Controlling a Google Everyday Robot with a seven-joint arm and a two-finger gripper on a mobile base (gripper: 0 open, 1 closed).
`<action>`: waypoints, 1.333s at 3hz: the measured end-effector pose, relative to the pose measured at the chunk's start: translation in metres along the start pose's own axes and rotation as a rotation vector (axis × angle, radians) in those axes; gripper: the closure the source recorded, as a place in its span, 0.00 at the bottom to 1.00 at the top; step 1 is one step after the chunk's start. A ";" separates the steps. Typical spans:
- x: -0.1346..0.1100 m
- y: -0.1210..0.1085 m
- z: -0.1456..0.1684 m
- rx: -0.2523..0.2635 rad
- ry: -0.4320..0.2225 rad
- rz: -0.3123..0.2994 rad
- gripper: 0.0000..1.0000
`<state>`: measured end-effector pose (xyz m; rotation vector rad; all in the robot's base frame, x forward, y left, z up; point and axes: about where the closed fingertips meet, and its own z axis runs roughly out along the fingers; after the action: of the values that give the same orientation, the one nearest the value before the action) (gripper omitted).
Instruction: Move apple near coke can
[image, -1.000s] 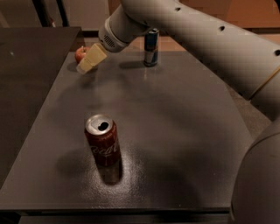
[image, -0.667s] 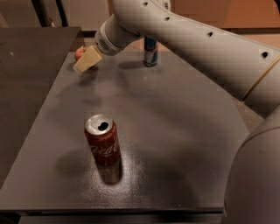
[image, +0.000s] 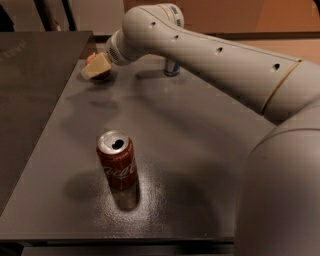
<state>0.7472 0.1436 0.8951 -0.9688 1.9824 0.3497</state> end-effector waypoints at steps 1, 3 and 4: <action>-0.001 -0.005 0.019 0.012 -0.011 0.033 0.00; -0.005 -0.010 0.050 0.004 -0.002 0.061 0.00; -0.006 -0.009 0.060 -0.006 0.009 0.063 0.19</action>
Offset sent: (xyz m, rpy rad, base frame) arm 0.0443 0.0248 -0.0221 0.0521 0.0296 -0.0521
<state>0.7914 0.1745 0.8665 -0.9148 2.0244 0.3868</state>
